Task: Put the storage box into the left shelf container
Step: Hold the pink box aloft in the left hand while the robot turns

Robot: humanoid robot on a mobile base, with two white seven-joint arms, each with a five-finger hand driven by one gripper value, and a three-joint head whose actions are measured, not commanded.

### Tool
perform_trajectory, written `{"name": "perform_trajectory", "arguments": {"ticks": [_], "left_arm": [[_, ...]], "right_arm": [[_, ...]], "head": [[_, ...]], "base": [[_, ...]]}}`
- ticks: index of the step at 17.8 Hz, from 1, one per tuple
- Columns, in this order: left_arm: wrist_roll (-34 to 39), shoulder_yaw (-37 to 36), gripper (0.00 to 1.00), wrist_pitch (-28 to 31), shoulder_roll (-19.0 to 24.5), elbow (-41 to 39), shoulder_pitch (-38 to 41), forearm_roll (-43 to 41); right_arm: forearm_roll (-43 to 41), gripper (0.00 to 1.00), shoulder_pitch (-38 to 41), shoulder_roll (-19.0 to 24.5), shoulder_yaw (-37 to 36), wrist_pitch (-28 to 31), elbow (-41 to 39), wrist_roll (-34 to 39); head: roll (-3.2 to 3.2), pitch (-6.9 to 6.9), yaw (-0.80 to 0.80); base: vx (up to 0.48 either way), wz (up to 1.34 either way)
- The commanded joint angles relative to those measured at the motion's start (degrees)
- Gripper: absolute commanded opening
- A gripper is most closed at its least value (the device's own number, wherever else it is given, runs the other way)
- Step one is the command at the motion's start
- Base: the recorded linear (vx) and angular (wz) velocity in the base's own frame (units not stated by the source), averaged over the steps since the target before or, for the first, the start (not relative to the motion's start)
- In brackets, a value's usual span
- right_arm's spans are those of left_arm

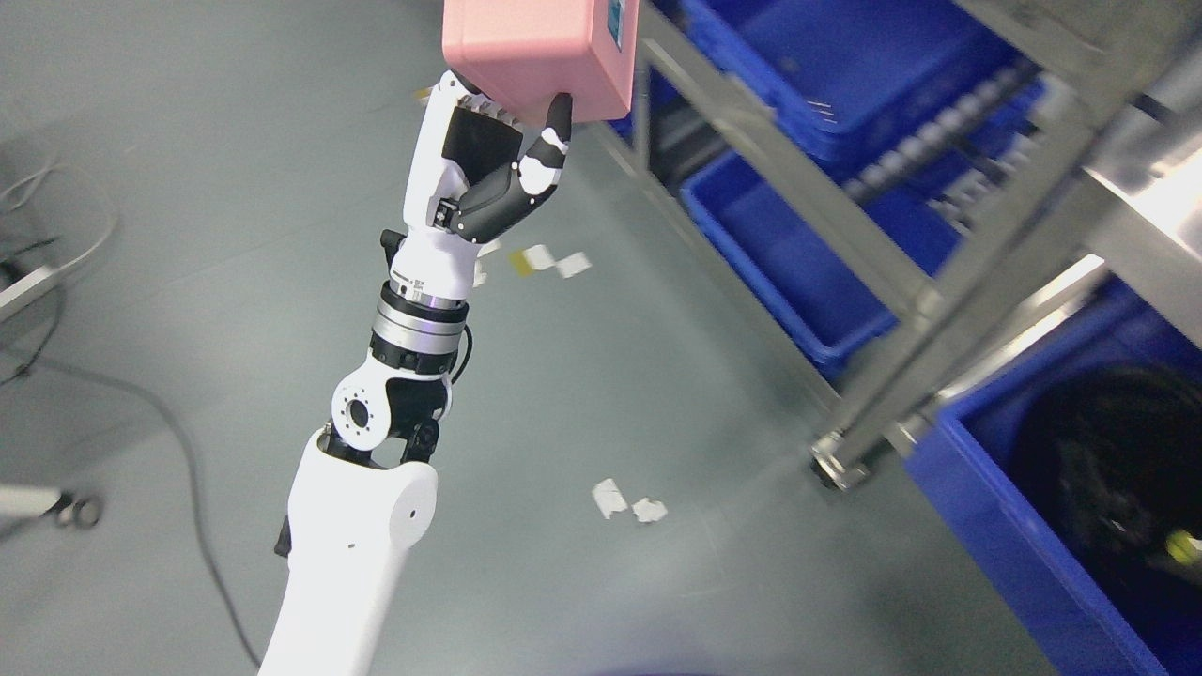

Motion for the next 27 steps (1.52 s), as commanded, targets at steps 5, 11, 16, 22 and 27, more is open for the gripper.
{"name": "perform_trajectory", "arguments": {"ticks": [5, 11, 16, 22, 27], "left_arm": [[-0.5, 10.28, 0.02, -1.94, 0.98, -2.86, 9.1, -0.02], [-0.5, 11.79, 0.02, -3.09, 0.98, -2.68, 12.7, 0.07], [-0.59, 11.44, 0.03, -3.17, 0.98, -2.68, 13.58, 0.07], [-0.59, 10.12, 0.03, -3.26, 0.98, -2.68, 14.64, 0.07], [-0.59, 8.28, 0.03, -4.14, 0.98, -2.68, 17.97, 0.07]], "right_arm": [[-1.23, 1.0, -0.17, -1.0, 0.0, 0.22, -1.0, 0.19], [-1.23, 1.0, -0.17, -1.0, 0.0, 0.22, -1.0, 0.19], [-1.23, 1.0, -0.17, -1.0, 0.0, 0.22, -1.0, 0.19], [-1.23, 1.0, -0.17, -1.0, 0.0, 0.22, -1.0, 0.19], [-1.23, 1.0, -0.17, -1.0, 0.0, 0.22, -1.0, 0.19]], "head": [[0.0, 0.01, 0.0], [0.0, 0.01, 0.0], [0.0, 0.01, 0.0], [0.0, 0.01, 0.0], [0.0, 0.01, 0.0]], "base": [[0.253, 1.39], [0.371, 0.64], [0.509, 0.11], [0.521, -0.06], [0.525, -0.03]]}}
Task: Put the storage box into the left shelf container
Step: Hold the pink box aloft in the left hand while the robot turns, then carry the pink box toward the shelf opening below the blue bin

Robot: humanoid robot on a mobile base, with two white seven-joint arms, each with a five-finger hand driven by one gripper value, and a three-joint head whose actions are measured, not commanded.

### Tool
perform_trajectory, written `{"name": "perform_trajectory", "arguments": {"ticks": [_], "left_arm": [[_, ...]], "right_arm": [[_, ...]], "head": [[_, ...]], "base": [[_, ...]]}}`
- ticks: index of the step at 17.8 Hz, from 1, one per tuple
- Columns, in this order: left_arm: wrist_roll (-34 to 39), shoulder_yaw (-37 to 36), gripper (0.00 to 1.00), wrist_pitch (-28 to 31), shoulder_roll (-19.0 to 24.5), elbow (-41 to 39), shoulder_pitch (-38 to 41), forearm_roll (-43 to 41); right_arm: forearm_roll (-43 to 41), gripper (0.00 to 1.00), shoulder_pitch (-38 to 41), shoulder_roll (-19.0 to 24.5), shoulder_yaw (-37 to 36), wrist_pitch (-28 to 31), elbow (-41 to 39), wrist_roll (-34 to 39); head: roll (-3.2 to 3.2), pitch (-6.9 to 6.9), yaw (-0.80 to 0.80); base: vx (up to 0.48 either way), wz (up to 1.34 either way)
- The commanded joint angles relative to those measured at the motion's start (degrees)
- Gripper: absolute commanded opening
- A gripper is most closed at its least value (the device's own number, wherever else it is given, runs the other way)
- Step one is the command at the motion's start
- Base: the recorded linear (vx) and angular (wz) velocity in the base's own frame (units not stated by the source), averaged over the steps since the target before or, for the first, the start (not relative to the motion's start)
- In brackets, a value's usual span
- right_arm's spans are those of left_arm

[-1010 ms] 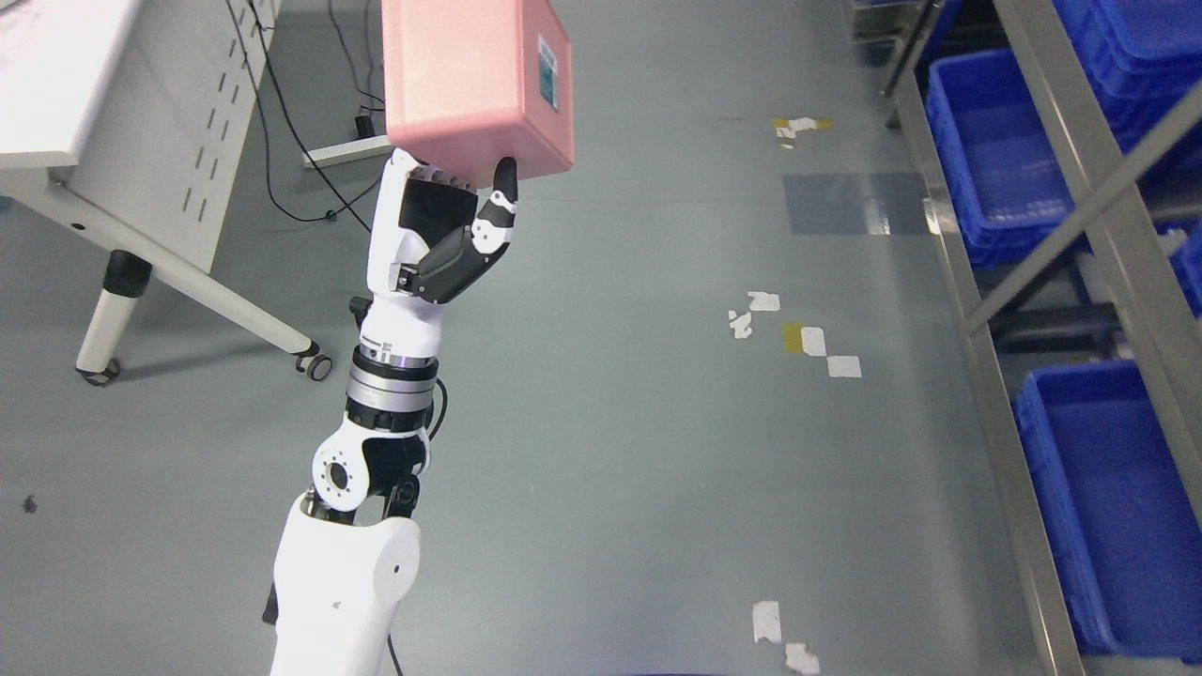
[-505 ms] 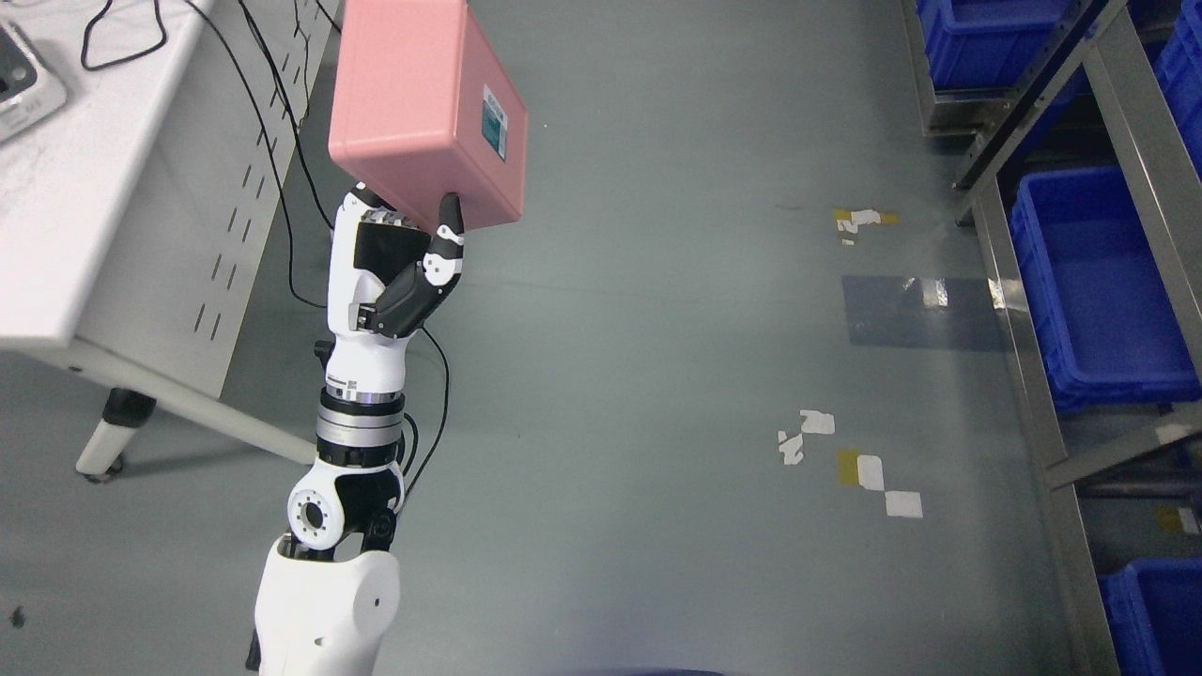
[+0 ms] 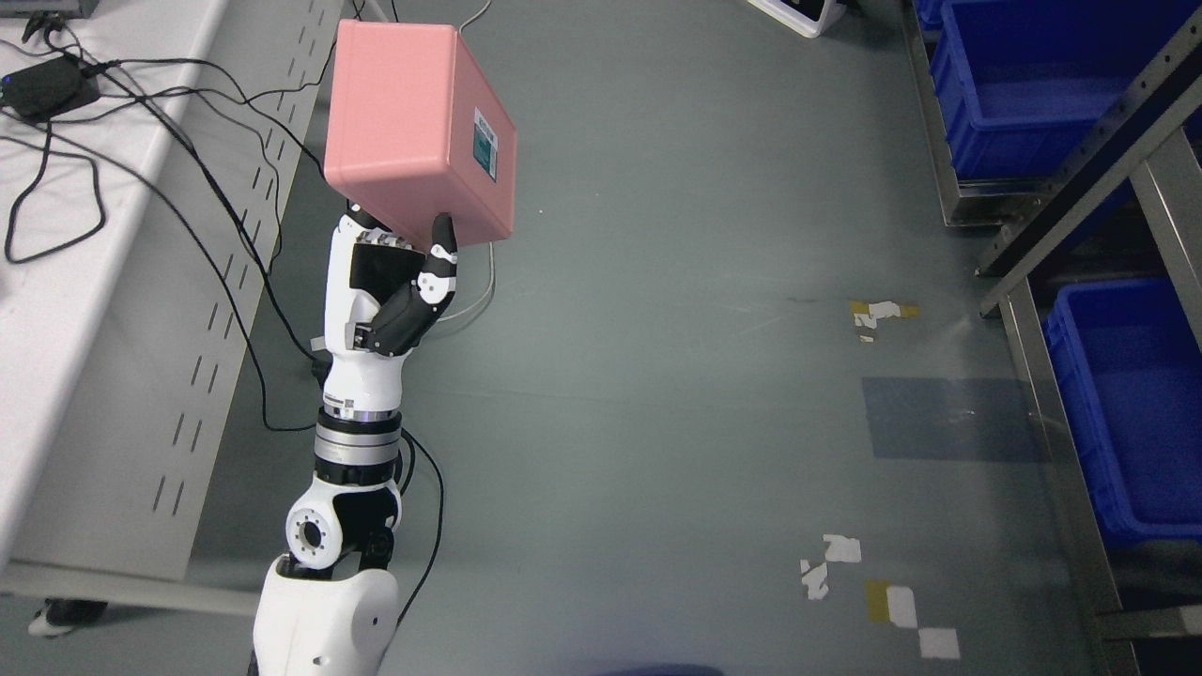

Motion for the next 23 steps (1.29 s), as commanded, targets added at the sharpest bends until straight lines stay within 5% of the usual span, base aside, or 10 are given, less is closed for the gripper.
{"name": "perform_trajectory", "arguments": {"ticks": [1, 12, 23], "left_arm": [[-0.01, -1.17, 0.03, -0.59, 1.01, -0.05, 3.54, 0.0], [-11.95, -3.72, 0.03, -1.3, 1.01, 0.21, 10.04, -1.32], [-16.1, -10.67, 0.04, -1.3, 1.01, 1.53, 16.81, -5.89]], "right_arm": [[-1.23, 1.0, -0.25, -1.0, 0.0, -0.15, -1.0, 0.03], [-1.23, 1.0, -0.17, -1.0, -0.09, -0.24, -1.0, 0.03], [-1.23, 1.0, -0.17, -1.0, 0.0, -0.15, -1.0, 0.03]], "head": [[0.0, 0.0, 0.0], [0.0, 0.0, 0.0], [0.0, 0.0, 0.0]], "base": [[0.479, -0.06], [0.5, -0.2], [0.382, -1.11]]}}
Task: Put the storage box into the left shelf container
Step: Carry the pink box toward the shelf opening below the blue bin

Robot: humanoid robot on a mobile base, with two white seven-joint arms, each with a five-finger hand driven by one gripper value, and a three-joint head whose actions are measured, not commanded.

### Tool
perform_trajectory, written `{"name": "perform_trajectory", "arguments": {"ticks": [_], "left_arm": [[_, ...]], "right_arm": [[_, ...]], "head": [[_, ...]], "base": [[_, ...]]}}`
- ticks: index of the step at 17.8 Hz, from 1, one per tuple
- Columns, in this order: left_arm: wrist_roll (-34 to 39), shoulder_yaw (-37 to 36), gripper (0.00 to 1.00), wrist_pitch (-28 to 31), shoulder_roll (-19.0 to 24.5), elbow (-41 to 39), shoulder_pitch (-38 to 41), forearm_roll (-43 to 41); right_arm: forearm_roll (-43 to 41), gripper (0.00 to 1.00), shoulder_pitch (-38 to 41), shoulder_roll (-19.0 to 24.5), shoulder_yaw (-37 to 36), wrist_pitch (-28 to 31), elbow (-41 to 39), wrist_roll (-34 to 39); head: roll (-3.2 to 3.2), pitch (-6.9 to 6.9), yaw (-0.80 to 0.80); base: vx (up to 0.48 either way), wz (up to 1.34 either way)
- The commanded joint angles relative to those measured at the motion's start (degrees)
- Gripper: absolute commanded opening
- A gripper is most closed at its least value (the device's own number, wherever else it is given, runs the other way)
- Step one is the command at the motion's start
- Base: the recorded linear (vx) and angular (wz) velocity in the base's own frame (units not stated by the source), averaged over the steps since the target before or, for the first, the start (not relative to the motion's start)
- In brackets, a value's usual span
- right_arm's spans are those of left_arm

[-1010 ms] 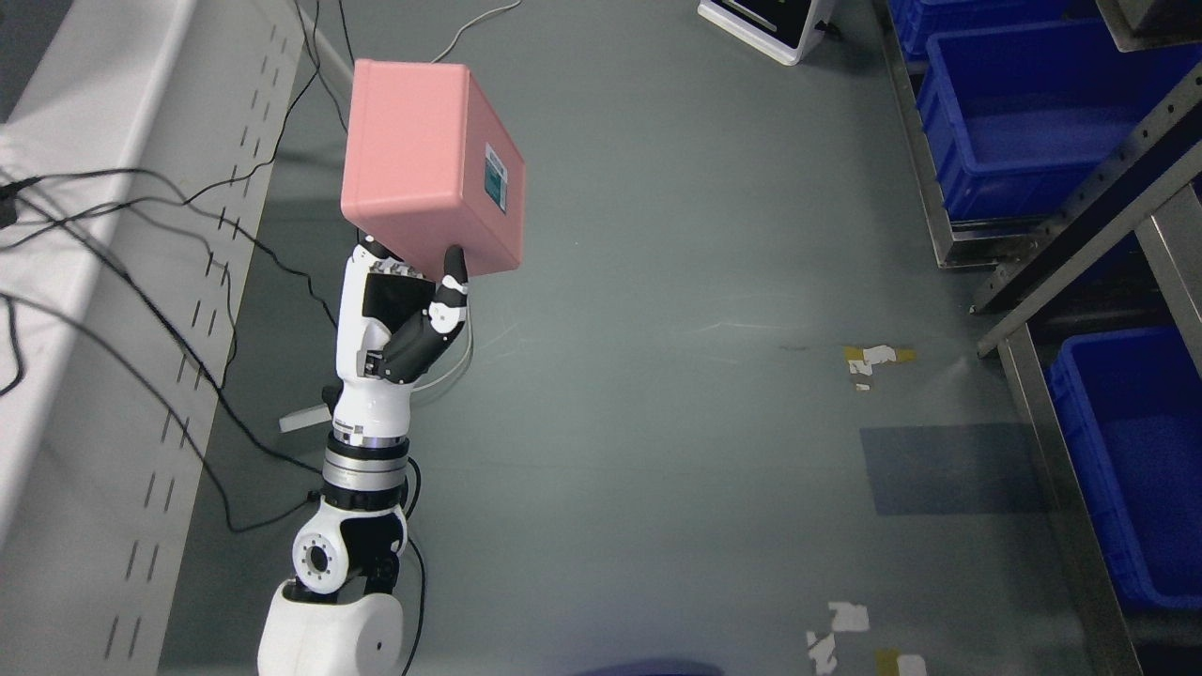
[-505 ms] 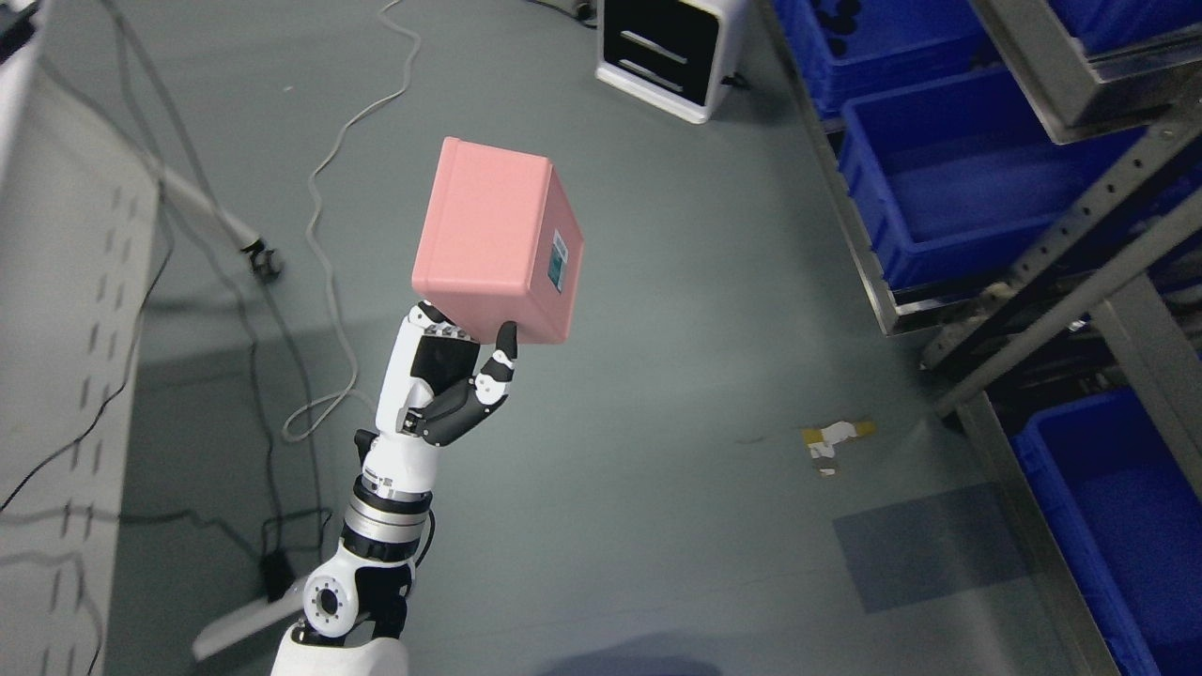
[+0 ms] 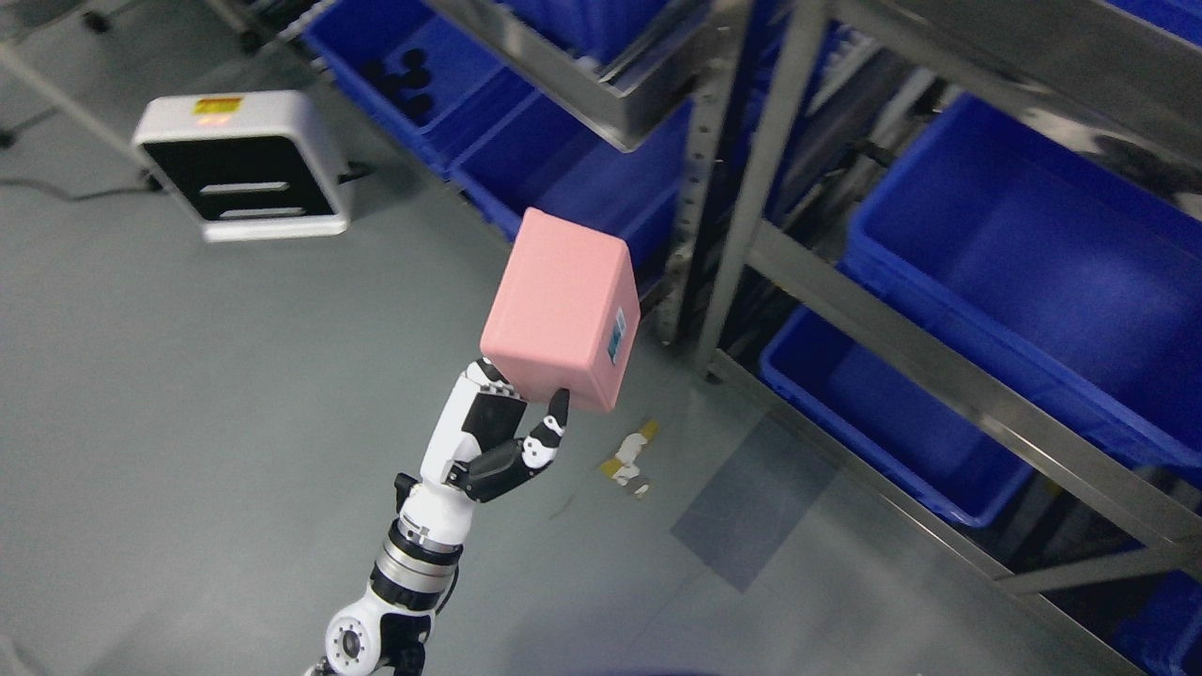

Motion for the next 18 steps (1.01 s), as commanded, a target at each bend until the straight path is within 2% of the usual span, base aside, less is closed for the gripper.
{"name": "perform_trajectory", "arguments": {"ticks": [1, 8, 12, 15, 18], "left_arm": [[-0.74, -4.96, 0.04, 0.1, 1.0, 1.19, 3.19, -2.8], [-0.83, 3.83, 0.04, 0.71, 1.0, 1.28, 2.32, -2.8], [-0.74, 6.29, 0.04, 5.62, 1.0, 3.64, -2.94, -4.02], [-1.44, 7.0, 0.05, 10.81, 1.66, 9.77, -11.54, -16.37], [-3.64, 6.91, 0.05, 12.49, 3.24, 15.5, -19.19, -25.27]], "right_arm": [[-1.23, 1.0, -0.18, -1.0, 0.0, 0.04, -1.0, -0.01], [-1.23, 1.0, -0.18, -1.0, 0.0, 0.04, -1.0, -0.01], [-1.23, 1.0, -0.18, -1.0, 0.0, -0.05, -1.0, -0.01], [-1.23, 1.0, -0.18, -1.0, 0.0, 0.04, -1.0, -0.01], [-1.23, 1.0, -0.18, -1.0, 0.0, -0.05, -1.0, 0.08]], "head": [[0.0, 0.0, 0.0], [0.0, 0.0, 0.0], [0.0, -0.01, 0.0], [0.0, -0.01, 0.0], [0.0, -0.01, 0.0]], "base": [[0.288, -1.26], [0.23, -1.02], [0.211, -0.62], [0.164, -0.37], [0.131, -0.16]]}}
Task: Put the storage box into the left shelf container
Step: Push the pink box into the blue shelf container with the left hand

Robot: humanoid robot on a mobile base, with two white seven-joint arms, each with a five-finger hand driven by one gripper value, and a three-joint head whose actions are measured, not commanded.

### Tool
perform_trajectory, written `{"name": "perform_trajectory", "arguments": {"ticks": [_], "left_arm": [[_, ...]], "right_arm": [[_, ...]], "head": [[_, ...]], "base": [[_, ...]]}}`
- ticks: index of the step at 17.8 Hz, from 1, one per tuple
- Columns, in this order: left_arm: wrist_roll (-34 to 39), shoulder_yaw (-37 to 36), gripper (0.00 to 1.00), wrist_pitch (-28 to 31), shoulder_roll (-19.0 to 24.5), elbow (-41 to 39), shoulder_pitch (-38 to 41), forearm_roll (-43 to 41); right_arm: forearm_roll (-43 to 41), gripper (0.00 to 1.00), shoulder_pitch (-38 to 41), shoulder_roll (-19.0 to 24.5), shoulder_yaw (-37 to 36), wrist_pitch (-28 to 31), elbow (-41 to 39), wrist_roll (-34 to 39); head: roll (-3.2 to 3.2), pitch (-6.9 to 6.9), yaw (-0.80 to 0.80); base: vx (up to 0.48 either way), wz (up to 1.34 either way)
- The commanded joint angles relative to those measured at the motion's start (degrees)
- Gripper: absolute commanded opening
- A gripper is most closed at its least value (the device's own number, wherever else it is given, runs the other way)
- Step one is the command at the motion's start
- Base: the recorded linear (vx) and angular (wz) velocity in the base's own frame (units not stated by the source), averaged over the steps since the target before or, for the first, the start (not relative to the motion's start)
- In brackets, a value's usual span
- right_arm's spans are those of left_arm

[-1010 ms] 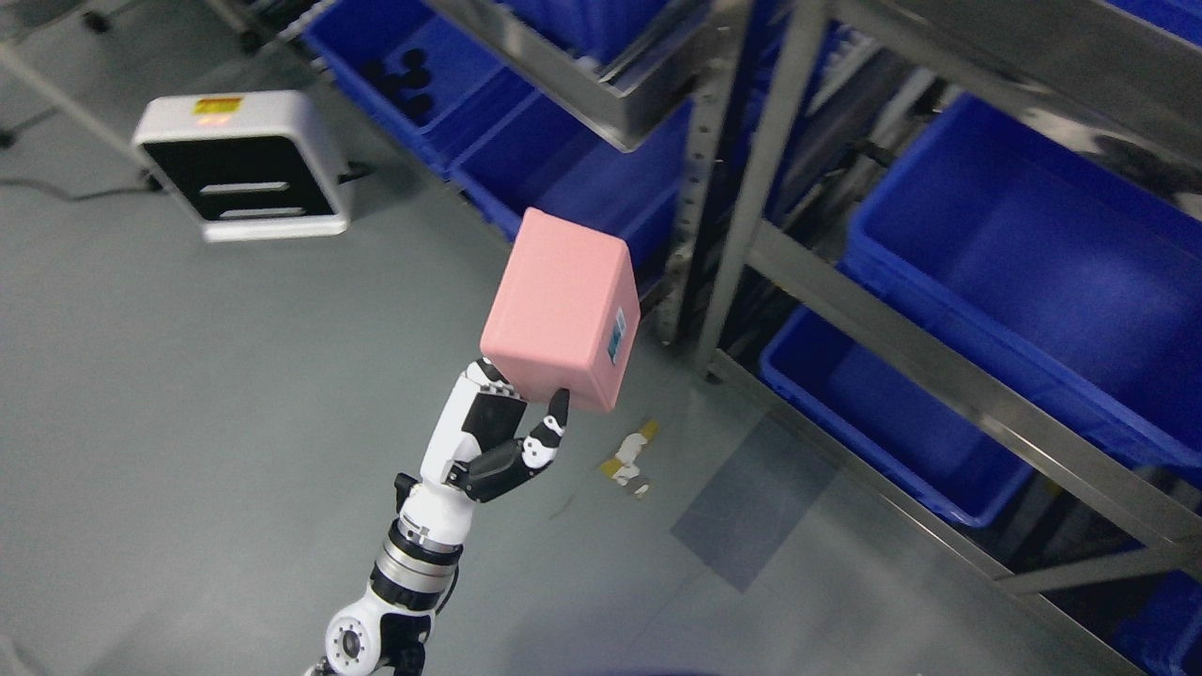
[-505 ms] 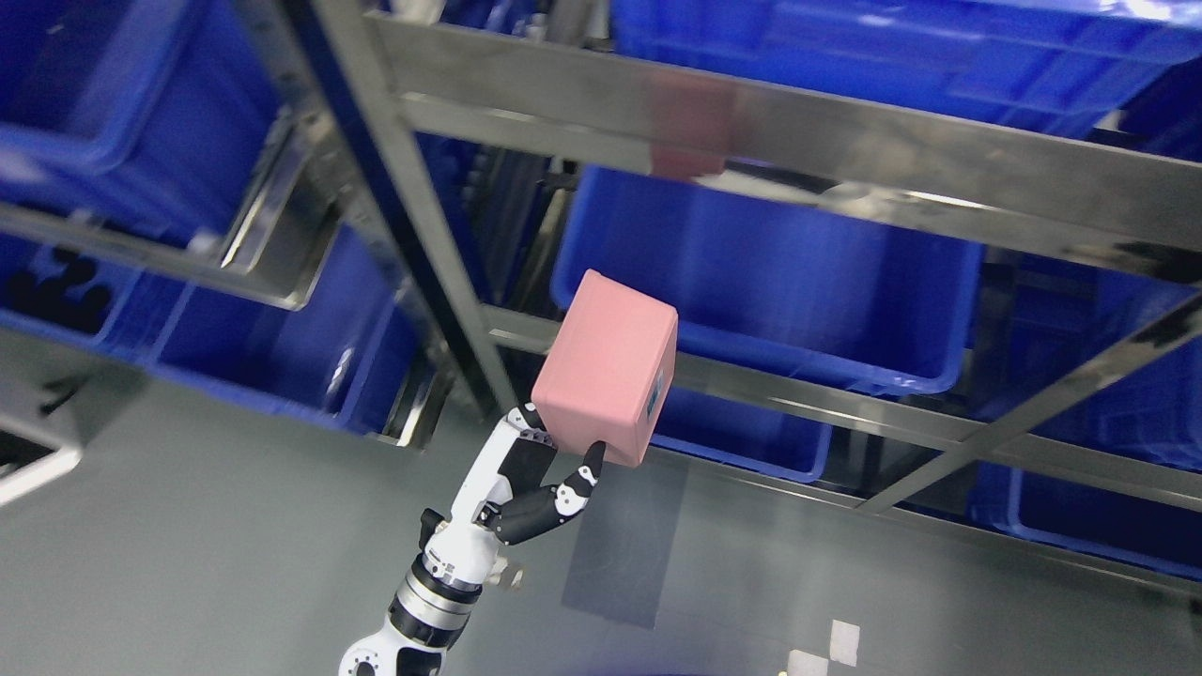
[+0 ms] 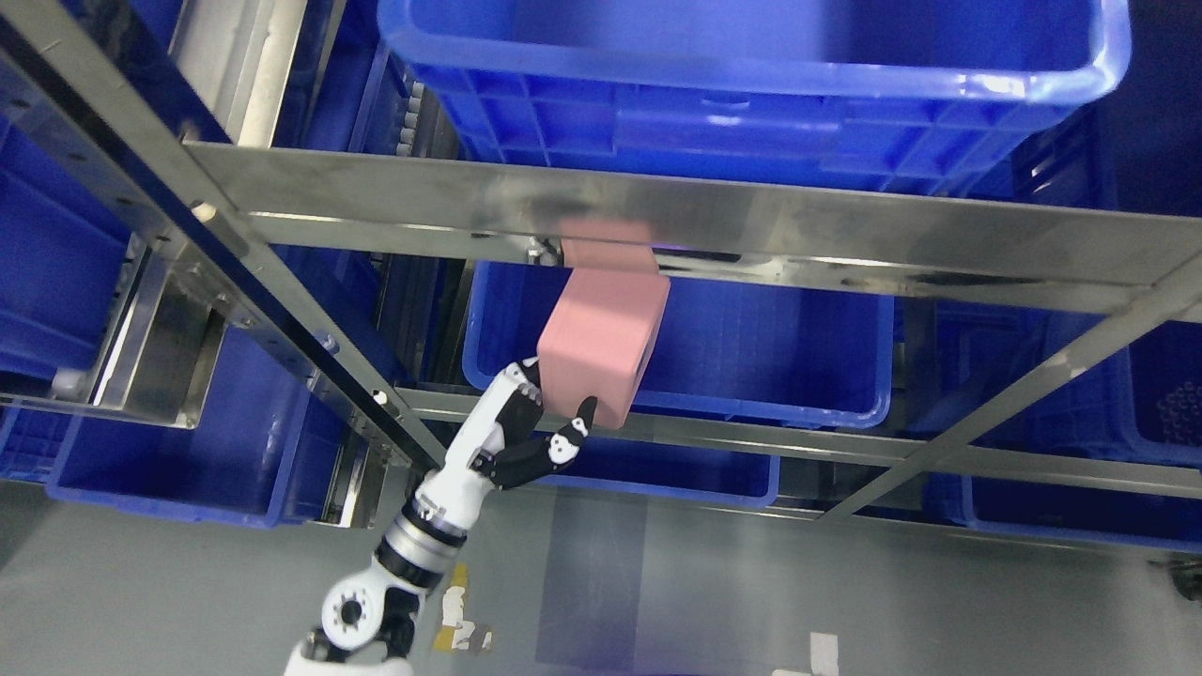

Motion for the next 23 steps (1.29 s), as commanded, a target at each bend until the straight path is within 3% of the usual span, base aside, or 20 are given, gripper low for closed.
{"name": "perform_trajectory", "arguments": {"ticks": [1, 8, 14, 15, 18, 20, 21, 23], "left_arm": [[-2.55, 3.11, 0.05, 2.34, 3.24, 12.79, -14.59, -17.11], [-10.38, 0.83, 0.07, 1.82, 2.2, 22.9, -26.47, -45.94], [-10.03, -1.55, 0.14, 1.12, 0.56, 25.46, -30.79, -54.94], [-9.86, -1.55, 0.2, 1.11, 0.56, 25.72, -30.71, -54.94], [-7.93, -1.55, 0.48, 1.11, 0.56, 25.99, -30.44, -54.86], [-2.07, -1.11, 0.84, 1.2, 0.56, 25.55, -30.53, -54.16], [2.32, -0.59, 0.95, 1.2, 0.56, 24.68, -30.44, -53.37], [9.97, -0.32, 0.99, 2.07, 0.56, 21.87, -29.39, -44.2]], "right_arm": [[-1.23, 1.0, -0.18, -1.0, 0.0, 0.04, -1.0, -0.04], [-1.23, 1.0, -0.18, -1.0, 0.0, 0.04, -1.0, -0.04], [-1.23, 1.0, -0.27, -1.0, 0.0, 0.04, -1.0, 0.04], [-1.23, 1.0, -0.27, -1.0, 0.0, -0.05, -1.0, -0.04], [-1.23, 1.0, -0.27, -1.0, 0.0, -0.05, -1.0, -0.04], [-1.23, 1.0, -0.18, -1.0, 0.0, 0.04, -1.0, -0.04], [-1.23, 1.0, -0.27, -1.0, 0.0, 0.04, -1.0, 0.04], [-1.23, 1.0, -0.27, -1.0, 0.0, 0.04, -1.0, -0.04]], "head": [[0.0, 0.0, 0.0], [0.0, 0.0, 0.0], [0.0, 0.0, 0.0], [0.0, 0.0, 0.0], [0.0, 0.0, 0.0], [0.0, 0.0, 0.0], [0.0, 0.0, 0.0], [0.0, 0.0, 0.0]], "base": [[0.106, -0.08], [0.08, -0.04], [0.019, 0.0], [-0.004, -0.02], [0.0, 0.0], [0.001, 0.01], [0.002, 0.02], [0.0, 0.0]]}}
